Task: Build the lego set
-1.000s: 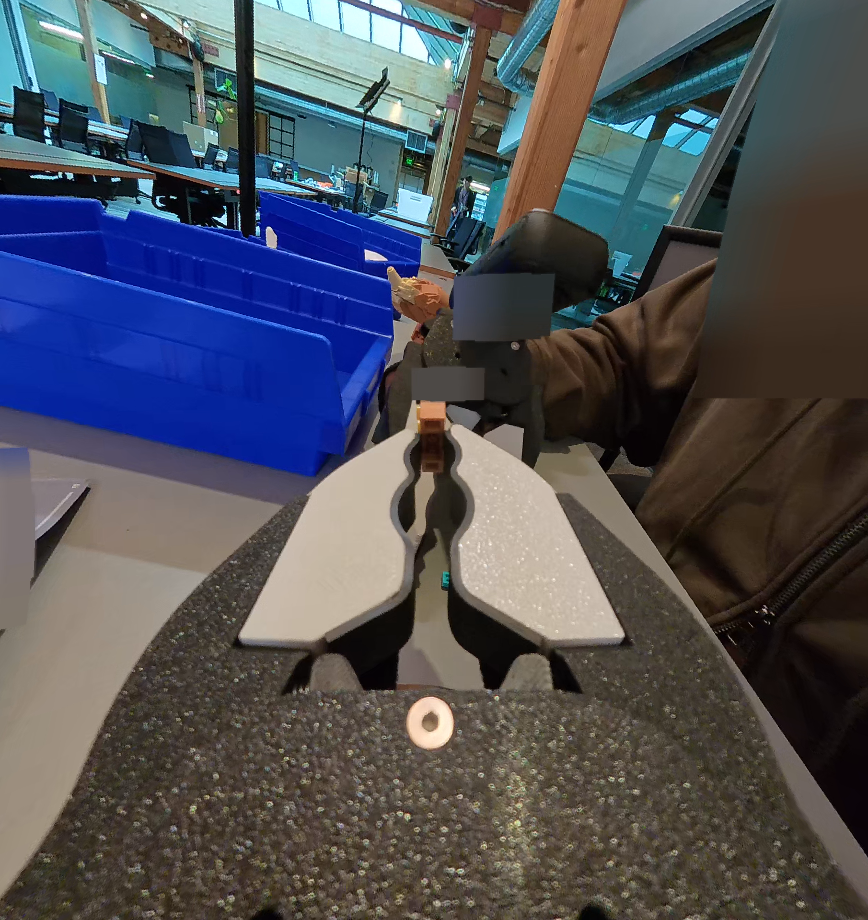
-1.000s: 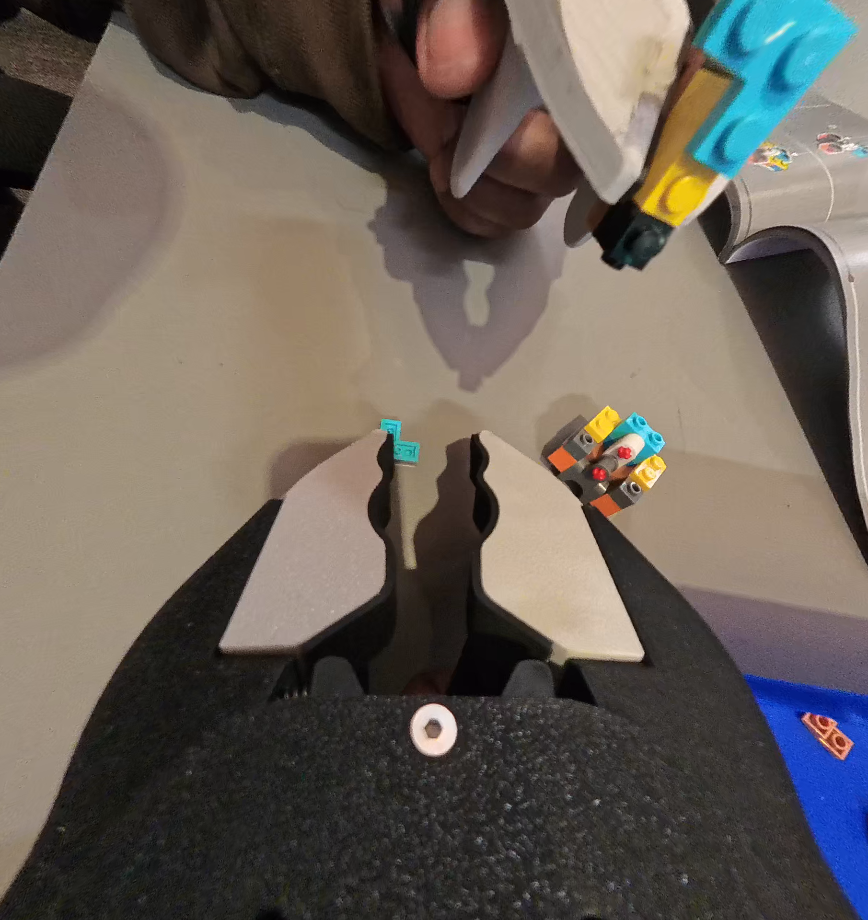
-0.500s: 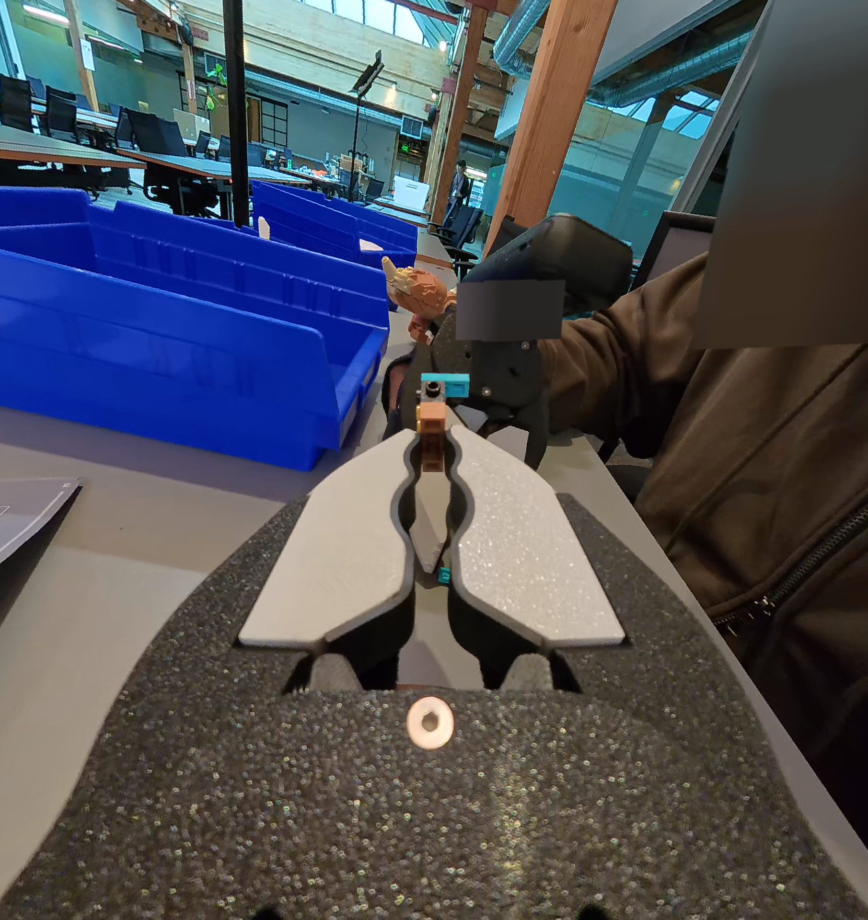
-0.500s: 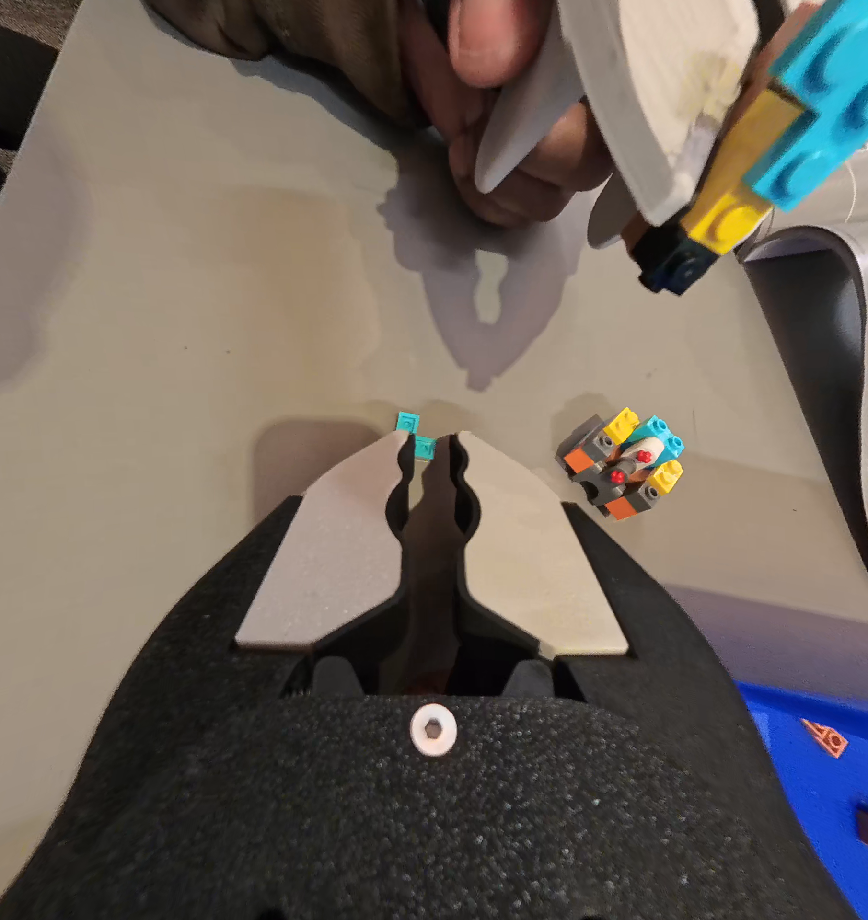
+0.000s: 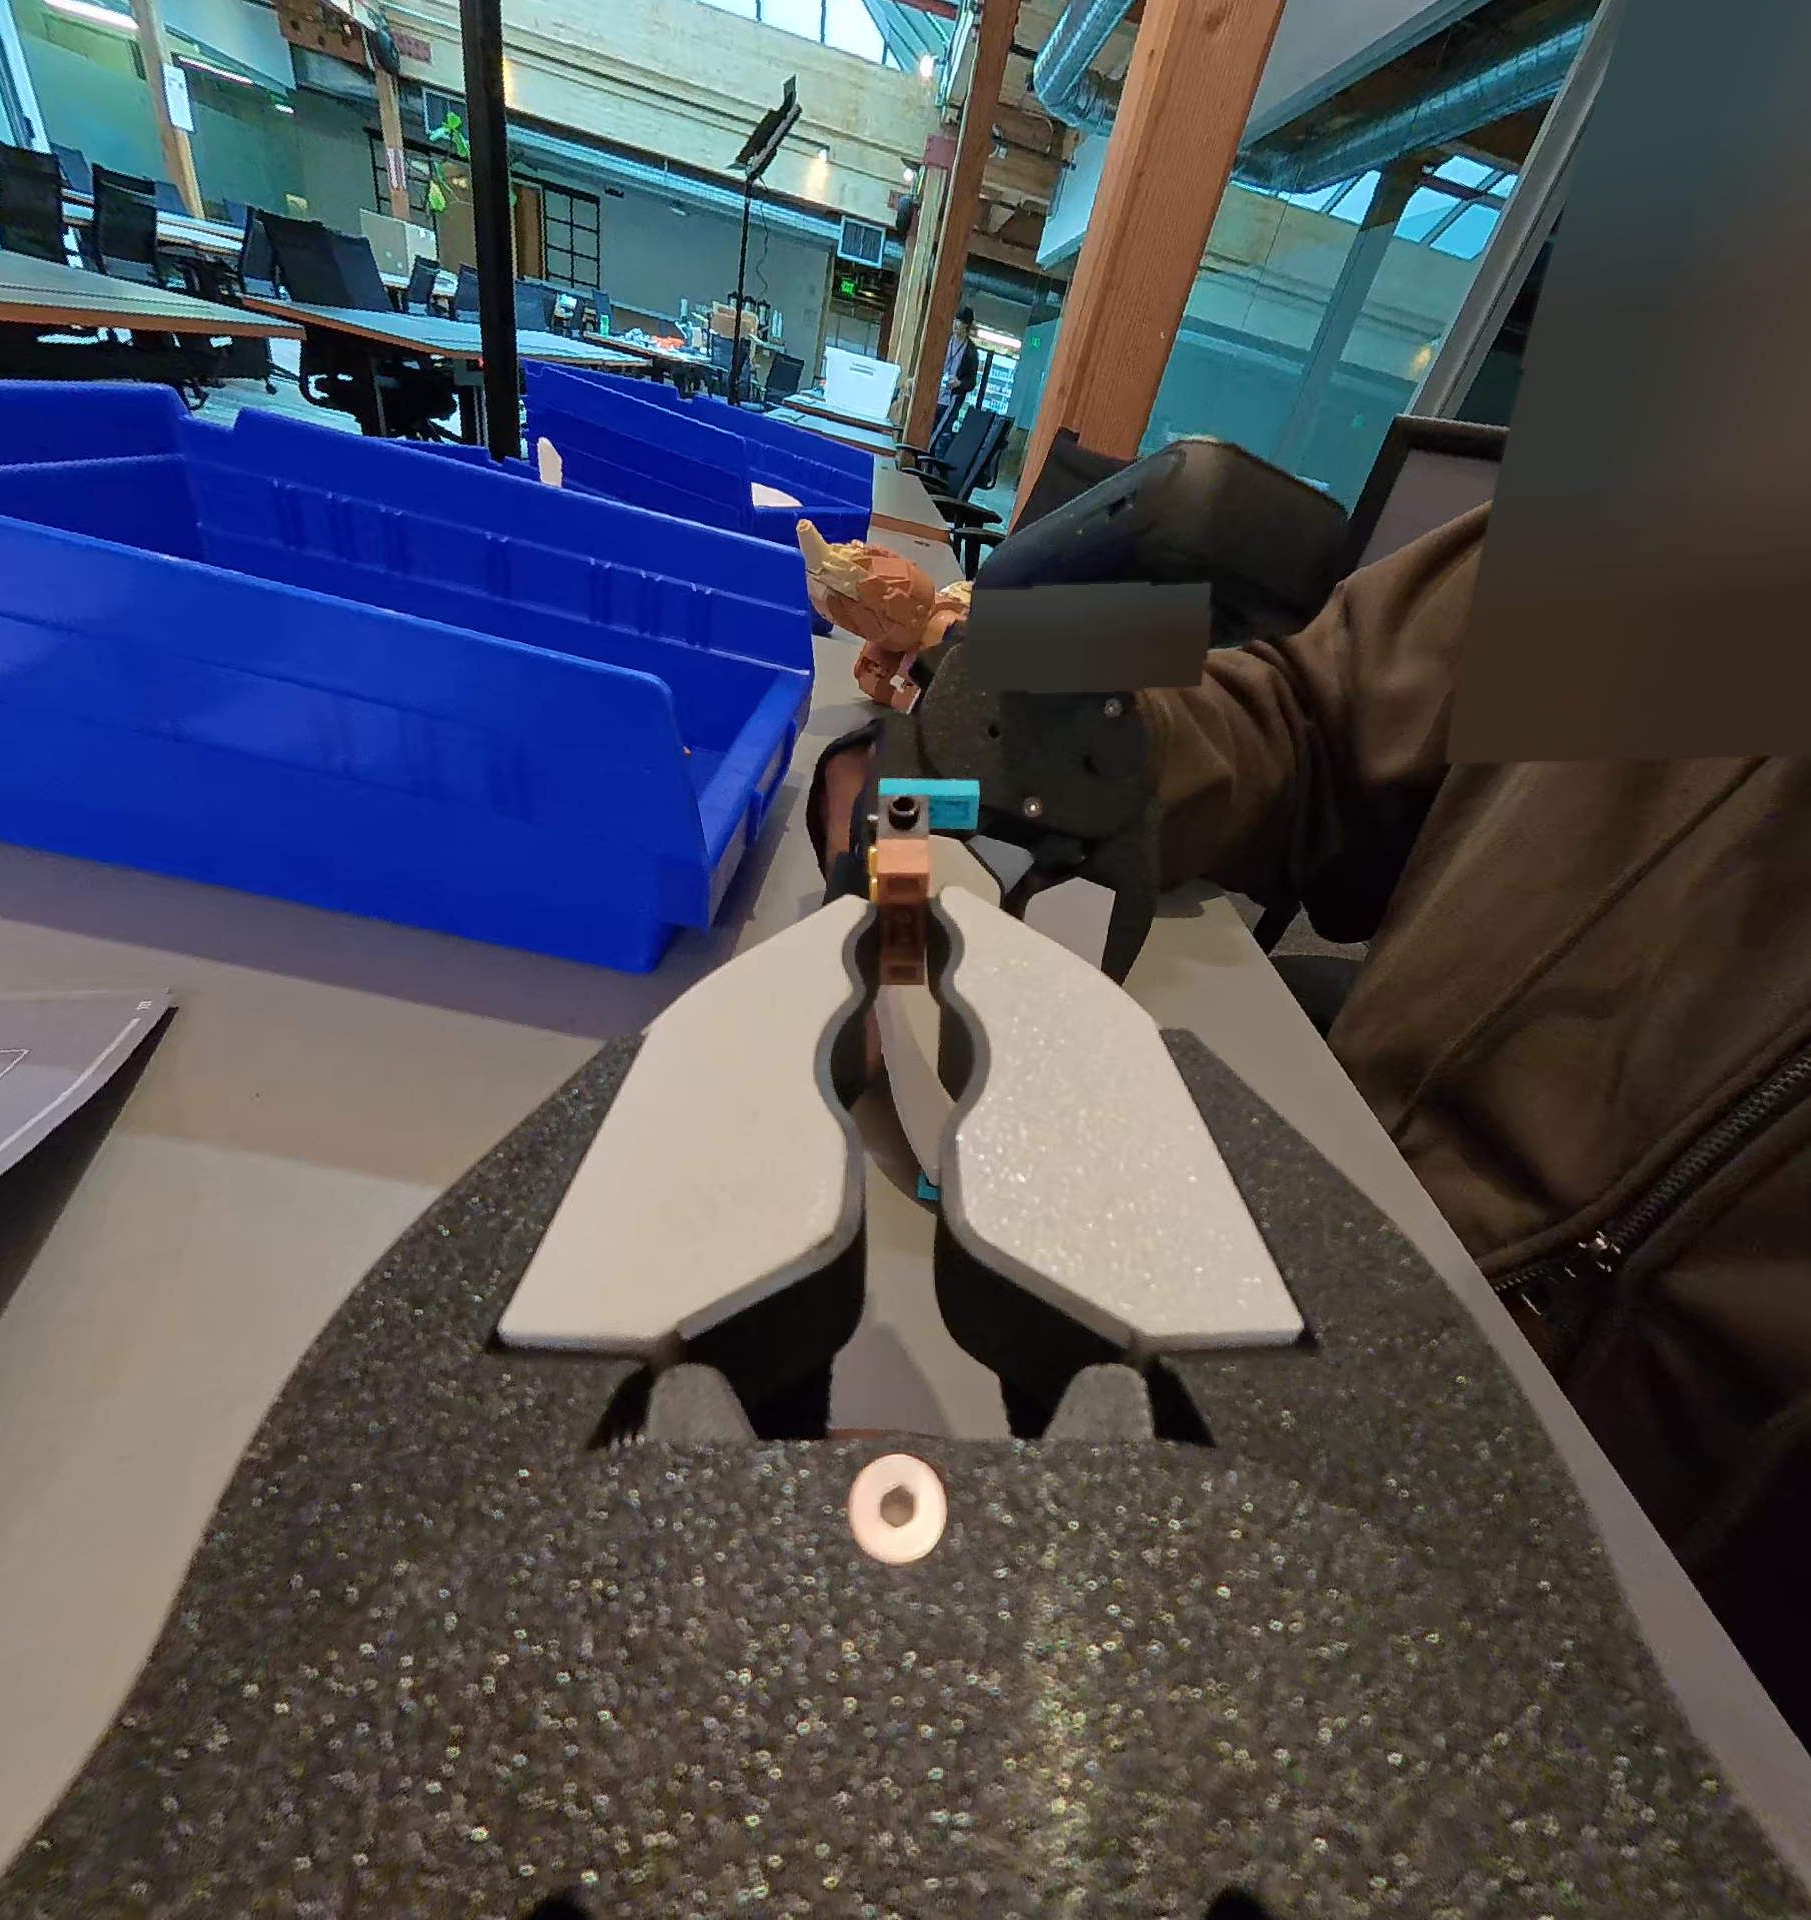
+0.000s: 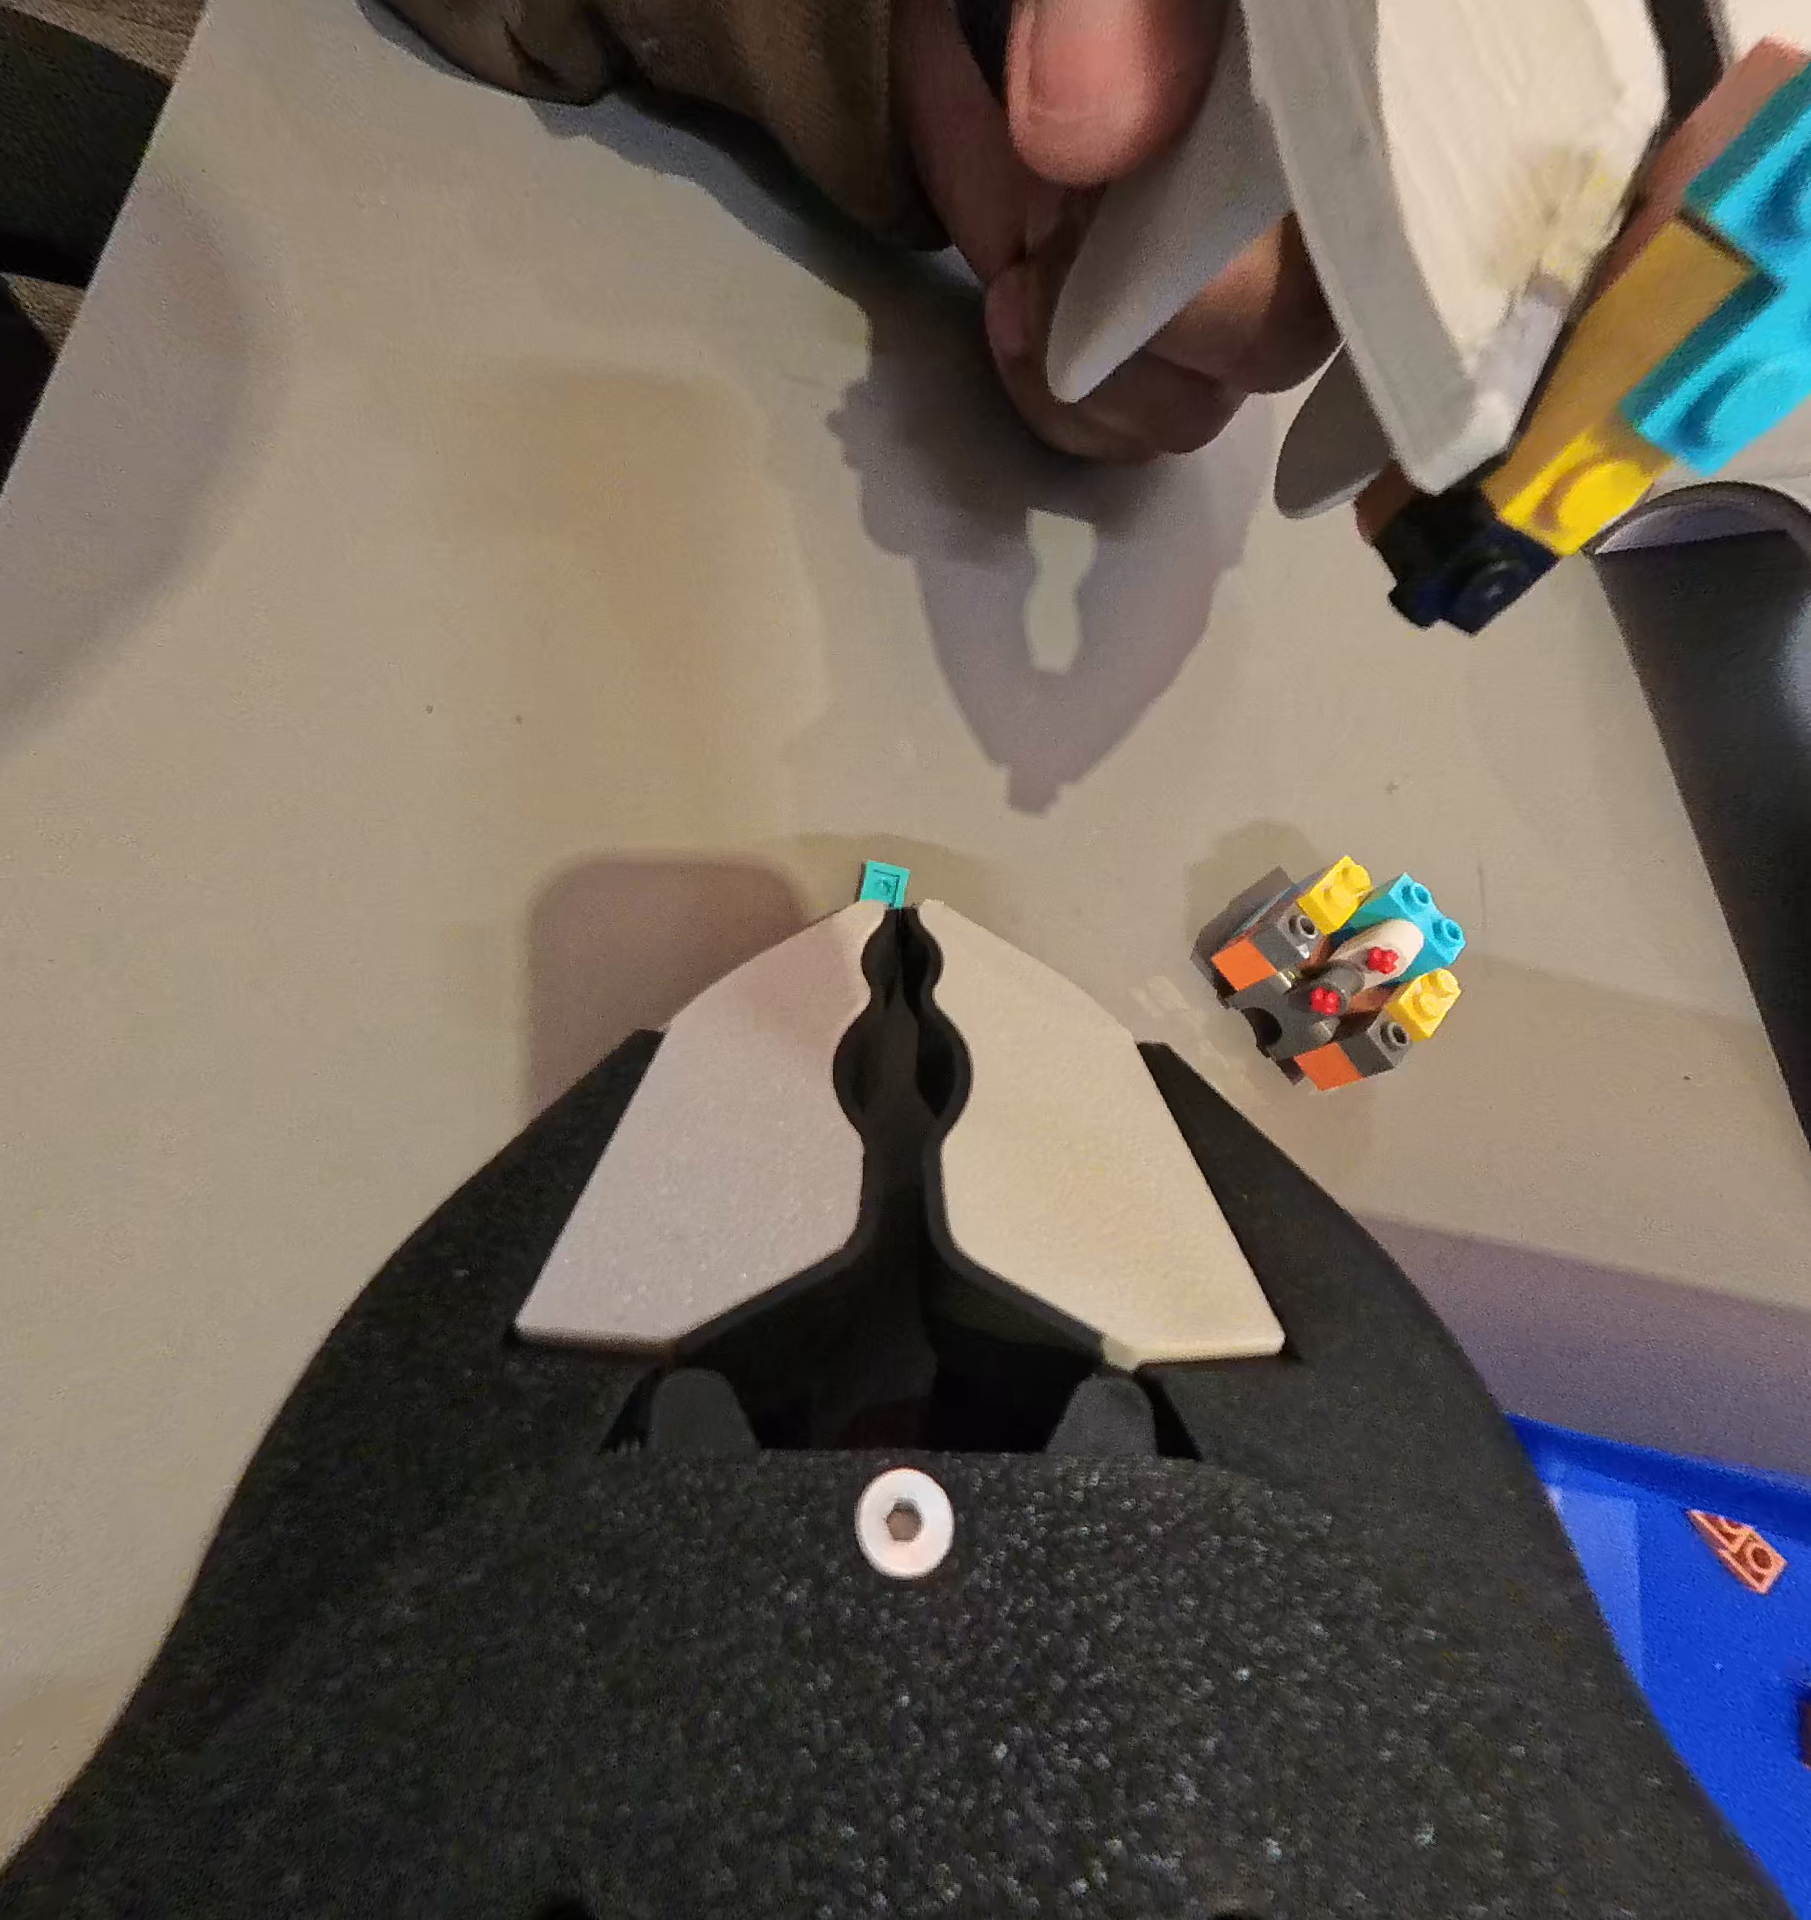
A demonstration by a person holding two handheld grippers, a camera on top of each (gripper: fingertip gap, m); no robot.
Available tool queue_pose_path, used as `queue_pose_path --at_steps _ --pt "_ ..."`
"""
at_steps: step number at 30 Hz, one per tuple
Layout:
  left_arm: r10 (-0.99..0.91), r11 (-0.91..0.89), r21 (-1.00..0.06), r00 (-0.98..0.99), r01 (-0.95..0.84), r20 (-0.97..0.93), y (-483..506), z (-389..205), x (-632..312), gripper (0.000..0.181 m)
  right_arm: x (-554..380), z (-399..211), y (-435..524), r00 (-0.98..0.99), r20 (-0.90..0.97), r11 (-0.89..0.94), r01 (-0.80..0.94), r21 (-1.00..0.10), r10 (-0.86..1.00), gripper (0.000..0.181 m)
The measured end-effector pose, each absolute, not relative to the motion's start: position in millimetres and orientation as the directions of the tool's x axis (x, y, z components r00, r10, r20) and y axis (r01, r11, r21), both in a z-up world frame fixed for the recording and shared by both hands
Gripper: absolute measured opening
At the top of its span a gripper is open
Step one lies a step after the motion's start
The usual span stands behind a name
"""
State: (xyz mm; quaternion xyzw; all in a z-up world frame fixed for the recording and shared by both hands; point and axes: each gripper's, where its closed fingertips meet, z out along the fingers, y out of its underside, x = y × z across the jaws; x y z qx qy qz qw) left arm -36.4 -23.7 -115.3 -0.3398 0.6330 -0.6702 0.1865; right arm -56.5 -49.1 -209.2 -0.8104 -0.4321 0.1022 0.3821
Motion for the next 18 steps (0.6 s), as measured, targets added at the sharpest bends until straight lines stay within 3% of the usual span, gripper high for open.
queue_pose_path --at_steps 4,13,18 --pt "-0.679 -0.125 -0.976 -0.701 -0.18 0.216 -24 -116 -37 0.008 -52 -207 -48 0.614 0.177 -0.331 0.62 -0.711 0.769 0.002" --pt "-0.678 -0.116 -0.977 -0.705 -0.177 0.209 -26 -115 -38 0.008 -47 -210 -48 0.641 0.129 -0.388 0.599 -0.701 0.757 0.027" --pt "-0.677 -0.104 -0.978 -0.708 -0.18 0.203 -28 -117 -38 0.008 -48 -212 -46 0.666 0.102 -0.423 0.576 -0.7 0.739 0.029"
